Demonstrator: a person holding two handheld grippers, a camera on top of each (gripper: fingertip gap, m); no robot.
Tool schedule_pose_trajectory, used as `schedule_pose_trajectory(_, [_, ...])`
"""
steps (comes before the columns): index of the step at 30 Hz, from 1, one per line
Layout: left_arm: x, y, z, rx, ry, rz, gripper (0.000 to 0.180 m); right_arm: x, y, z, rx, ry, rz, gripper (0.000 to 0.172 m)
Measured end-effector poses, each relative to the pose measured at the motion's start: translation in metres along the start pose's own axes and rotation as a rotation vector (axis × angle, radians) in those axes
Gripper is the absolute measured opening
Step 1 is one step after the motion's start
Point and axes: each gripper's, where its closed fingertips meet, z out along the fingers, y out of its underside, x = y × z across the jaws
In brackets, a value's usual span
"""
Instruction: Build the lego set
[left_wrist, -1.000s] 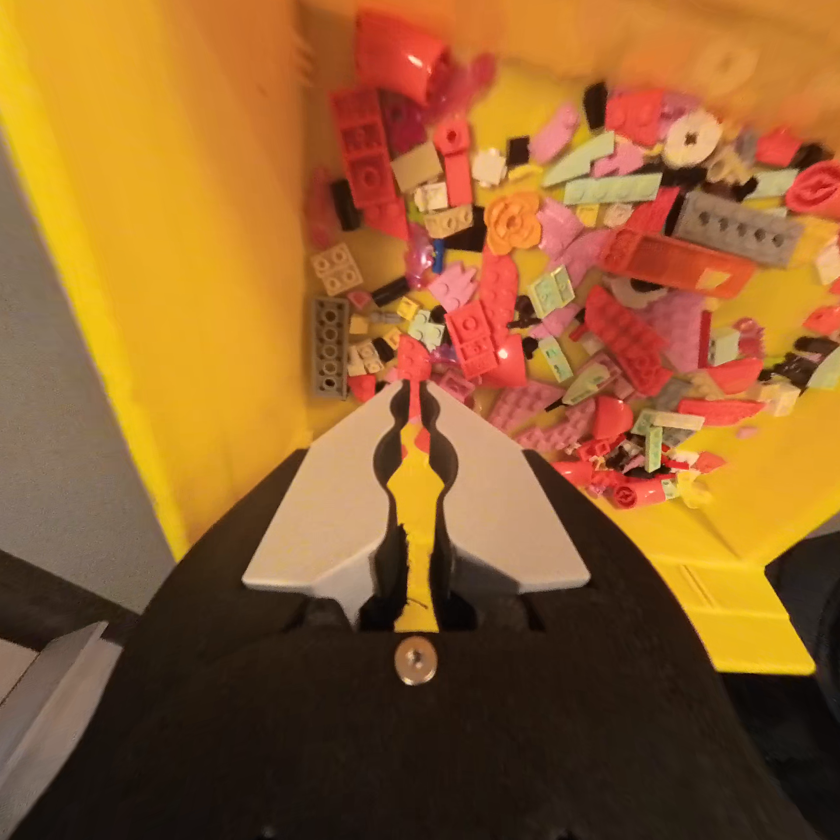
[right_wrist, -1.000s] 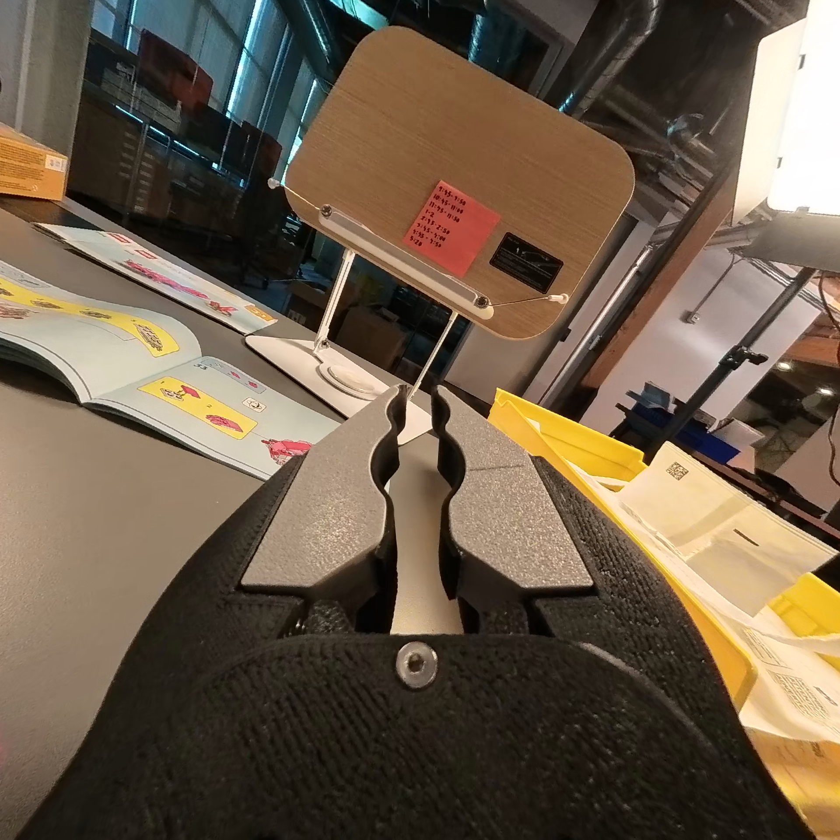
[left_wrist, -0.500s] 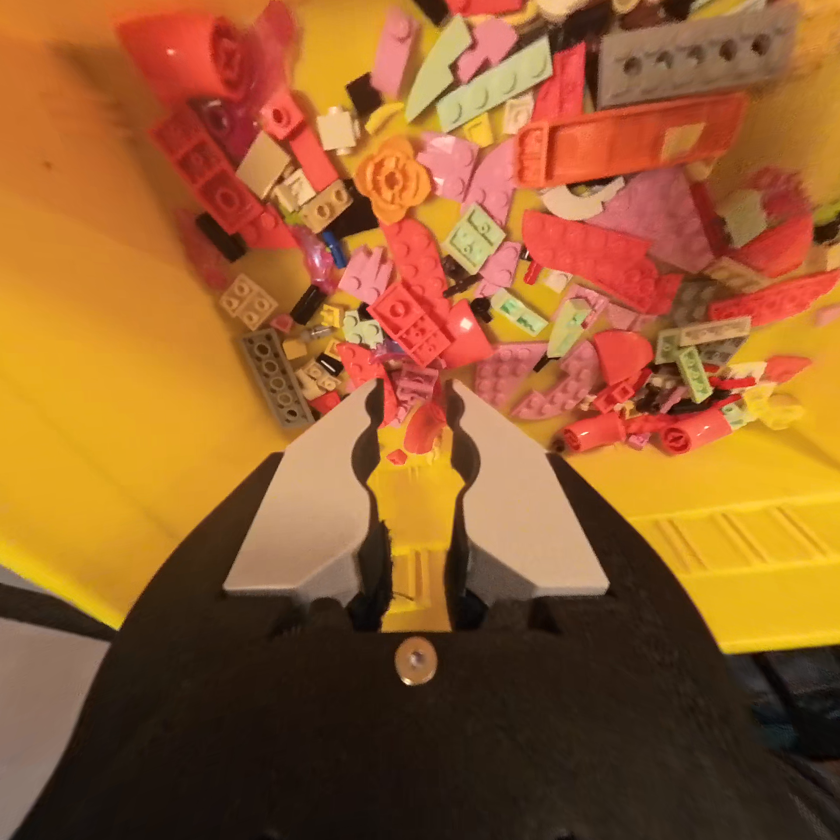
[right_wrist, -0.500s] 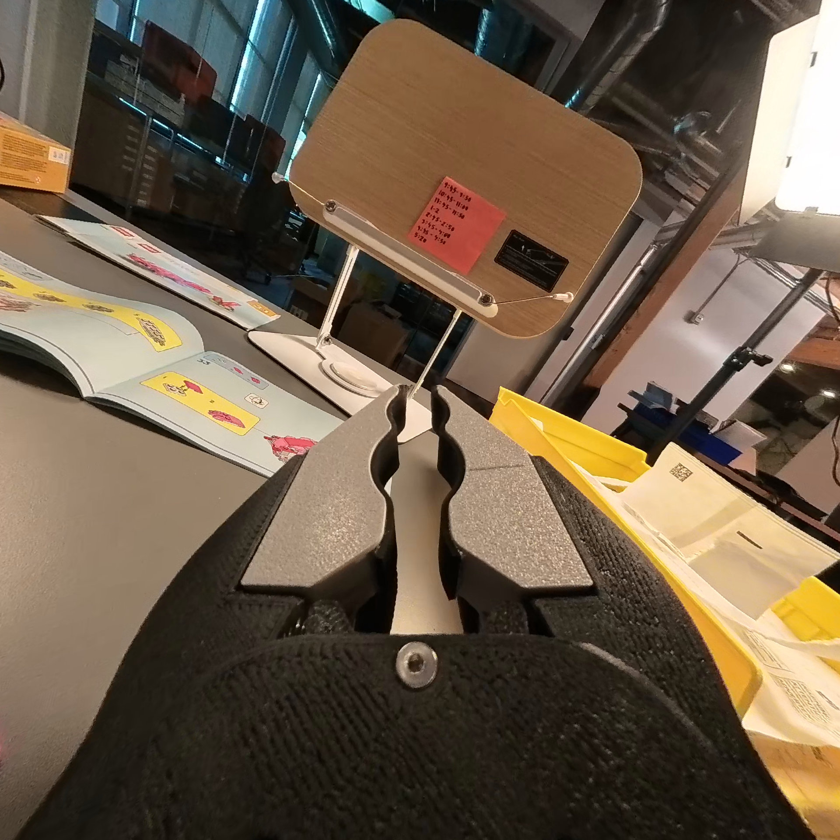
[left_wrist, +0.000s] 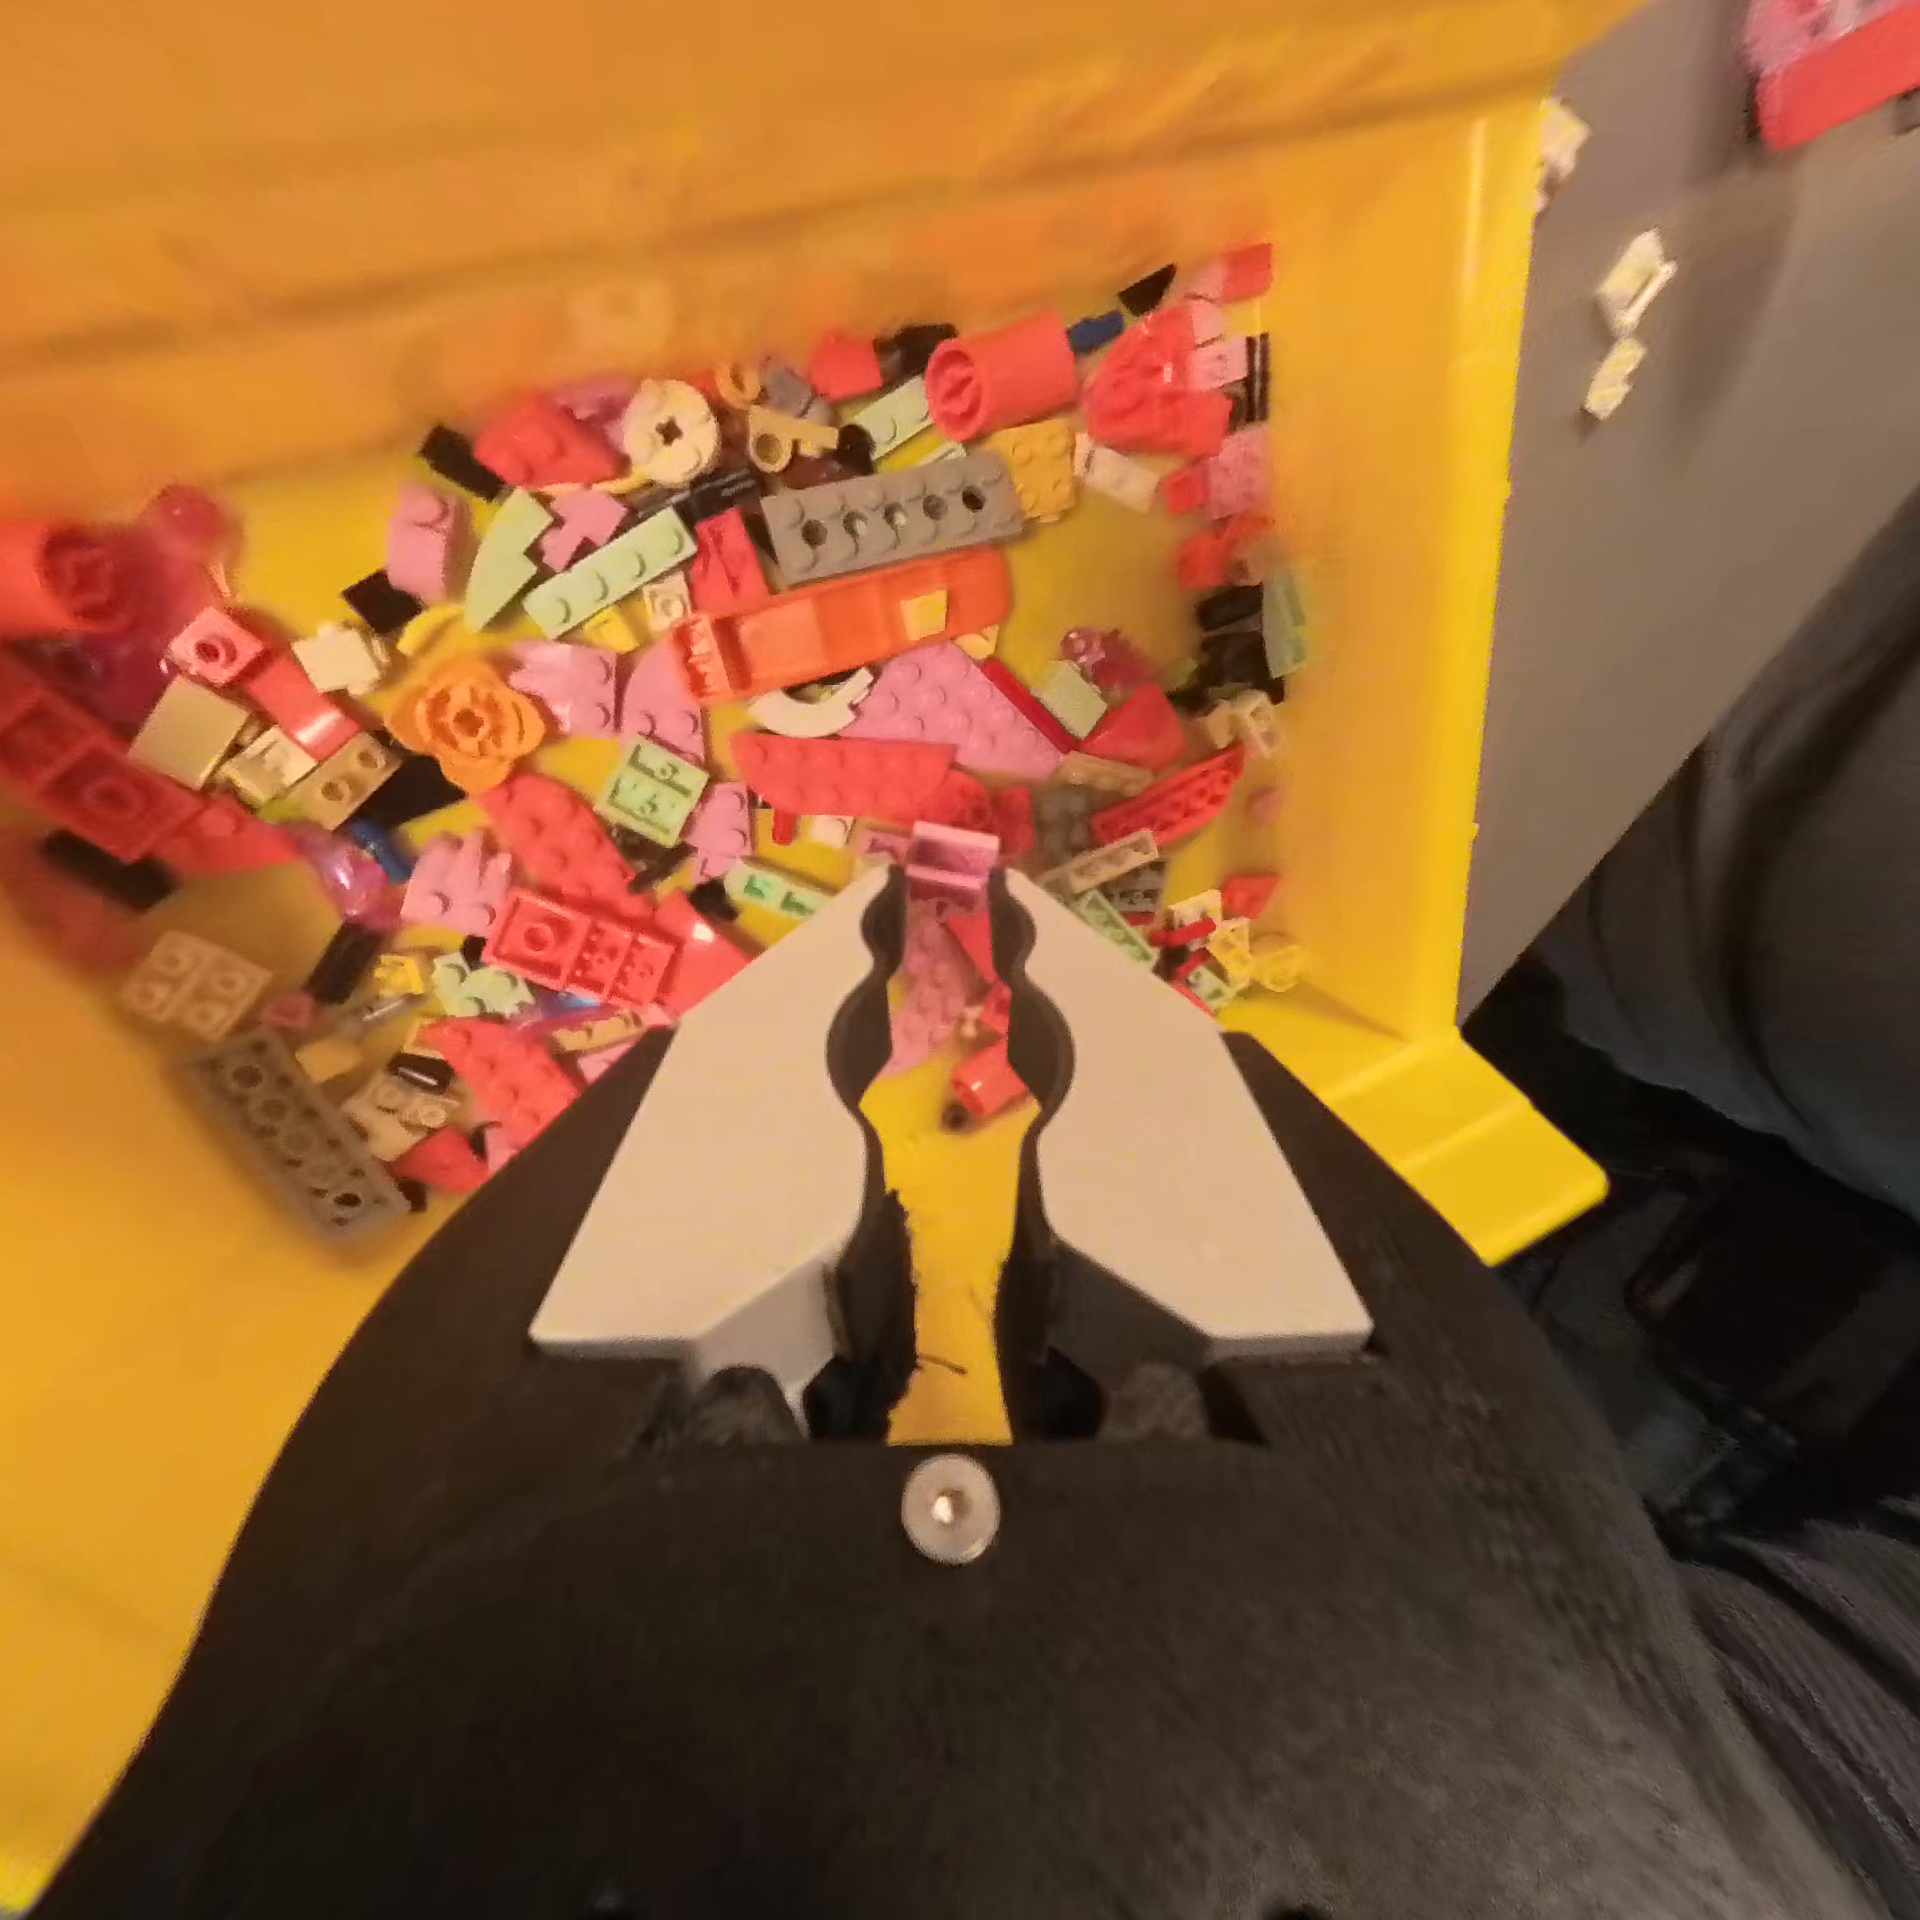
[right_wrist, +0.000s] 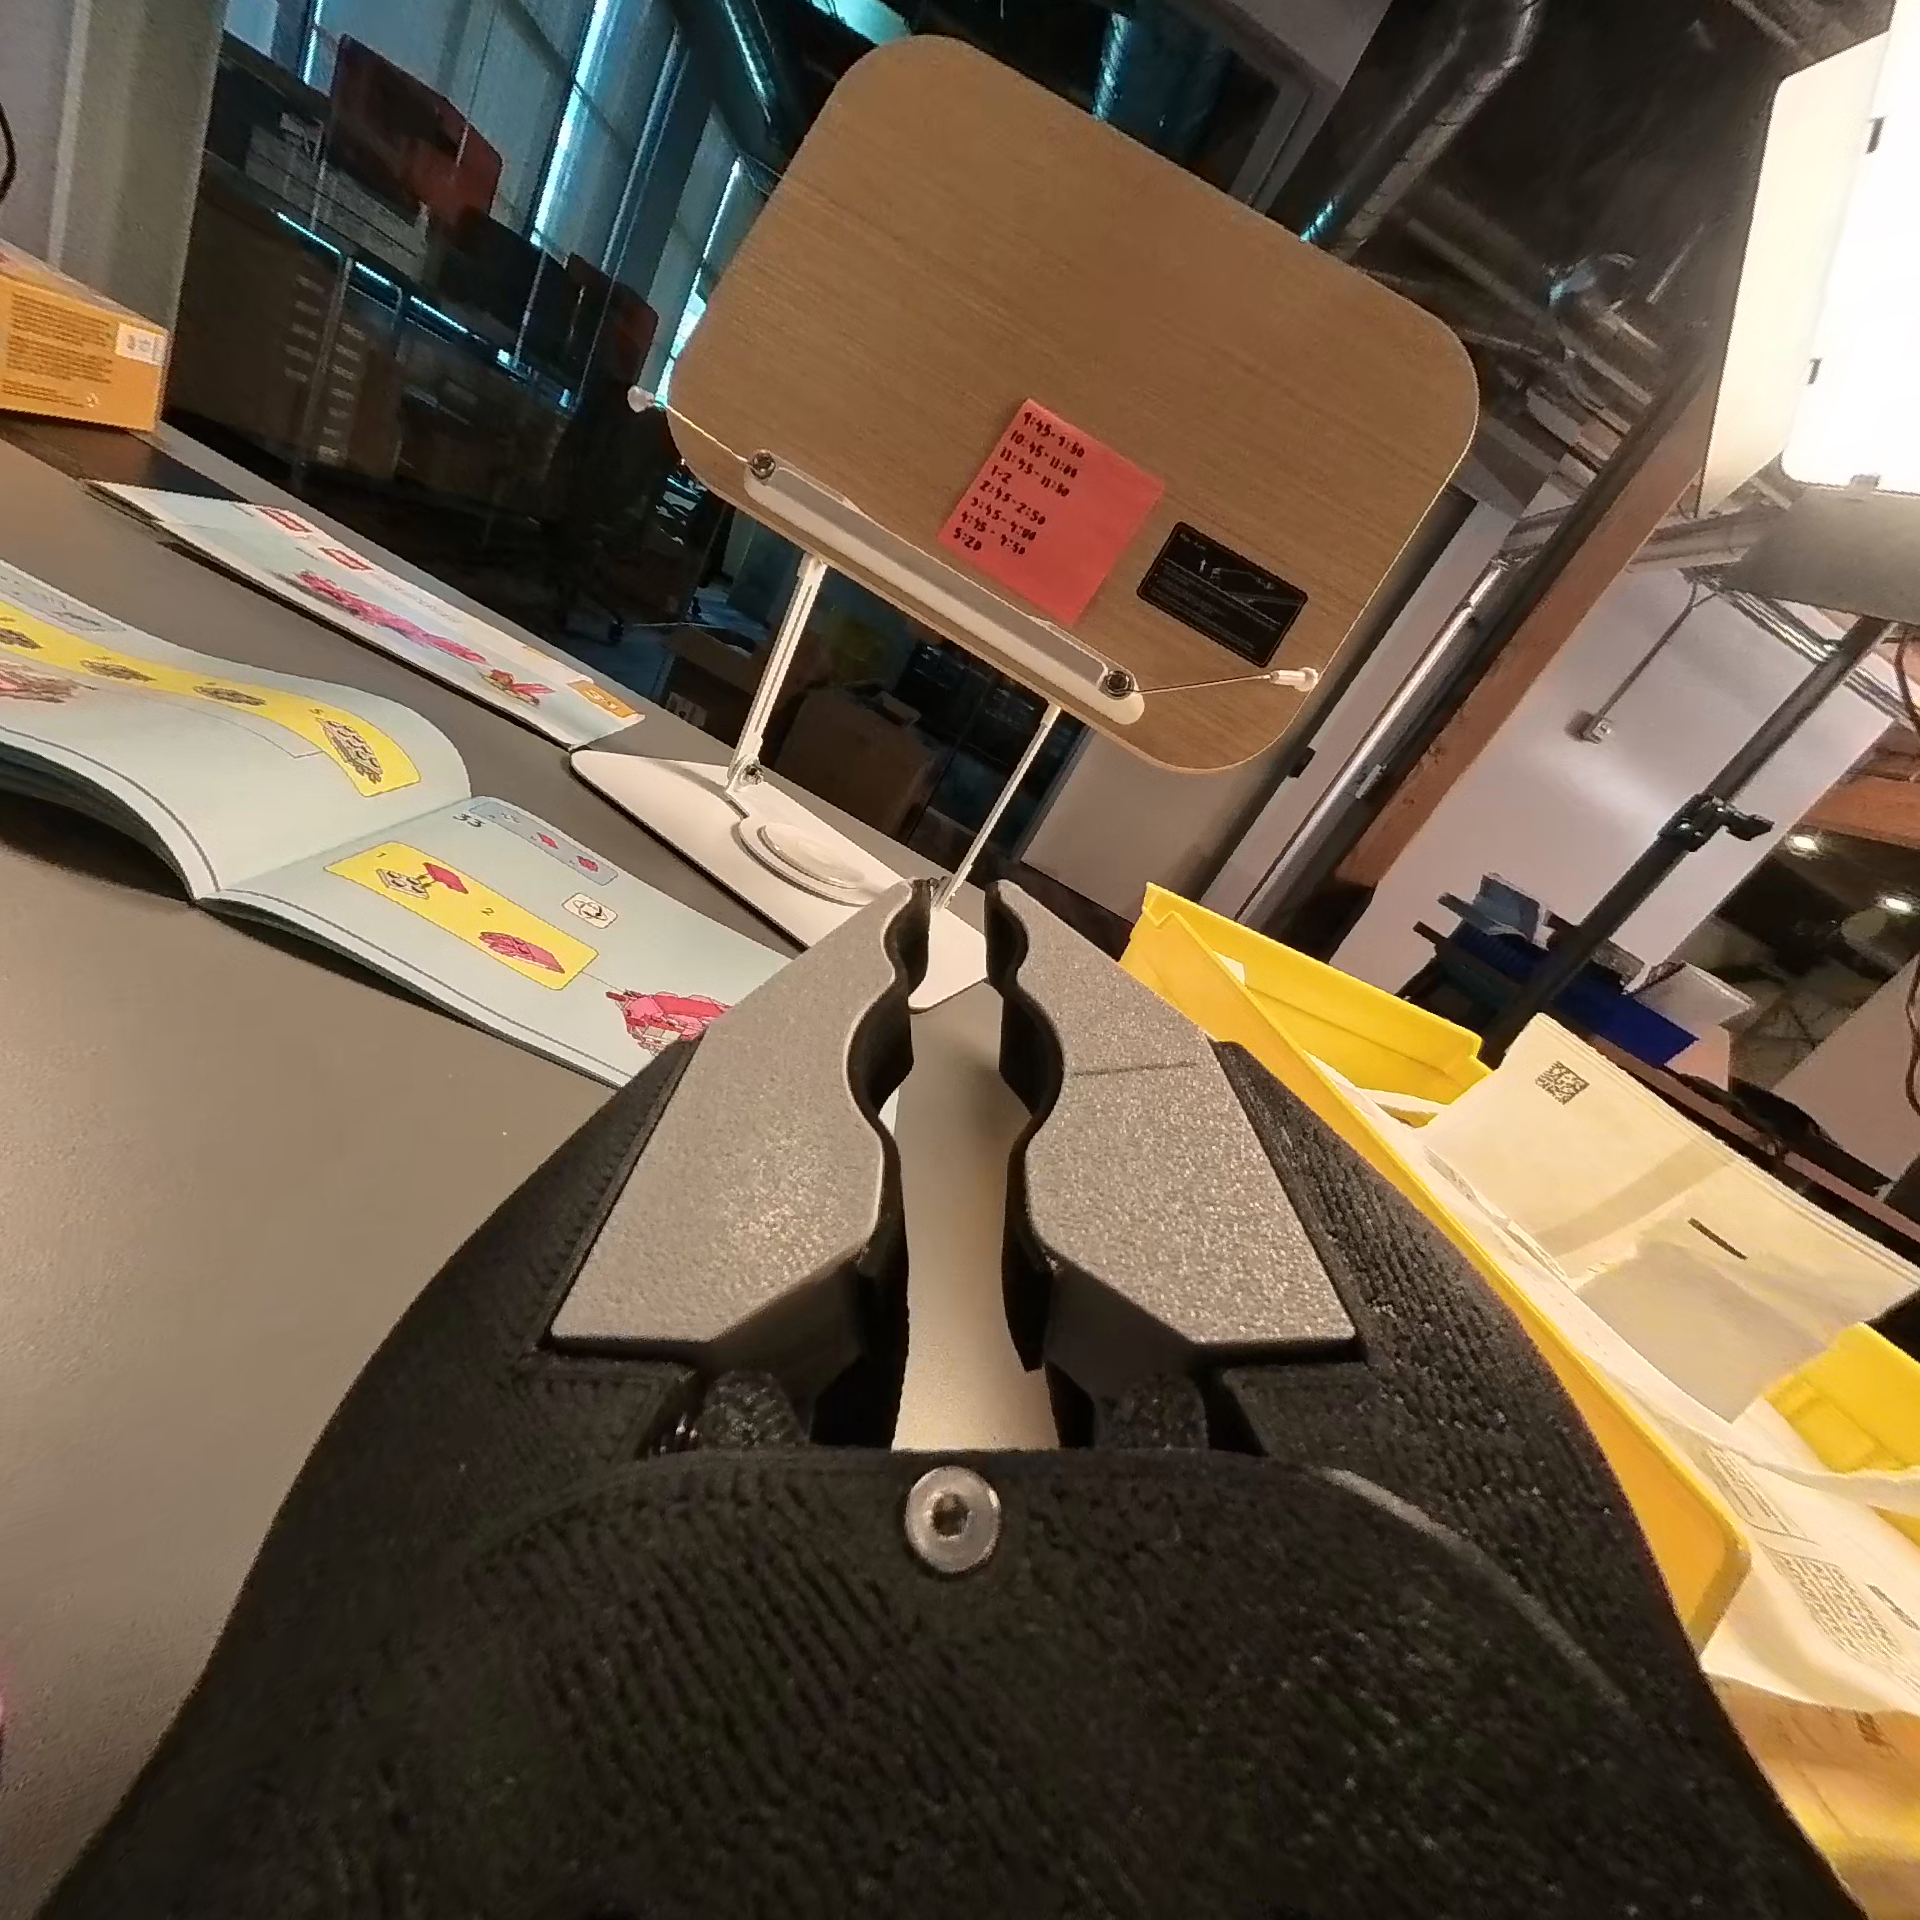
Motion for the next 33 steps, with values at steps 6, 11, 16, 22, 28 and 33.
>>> schedule_pose_trajectory(6, [-0.026, -0.011, -0.006, -0.01, -0.217, 0.035, 0.045, -0.001, 0.001, 0.0, -0.005, -0.004, -0.003, 0.008])
schedule_pose_trajectory(11, [-0.066, 0.022, -0.018, -0.122, -0.353, -0.267, 0.04, -0.002, 0.001, 0.001, -0.006, -0.009, -0.005, 0.008])
schedule_pose_trajectory(16, [-0.065, 0.067, -0.008, -0.265, -0.279, -0.516, 0.053, -0.002, 0.001, 0.001, -0.004, -0.01, -0.004, 0.008])
schedule_pose_trajectory(22, [-0.022, 0.041, 0.005, -0.092, 0.081, -0.466, 0.036, -0.003, 0.001, 0.001, -0.004, -0.014, -0.006, 0.008])
schedule_pose_trajectory(28, [-0.084, 0.018, -0.027, 0.1, -0.254, -0.437, 0.033, -0.006, 0.0, 0.001, -0.002, -0.028, -0.009, 0.008])
schedule_pose_trajectory(33, [-0.095, 0.034, -0.019, -0.027, -0.302, -0.451, 0.033, -0.007, 0.001, 0.002, -0.008, -0.029, -0.015, 0.009])
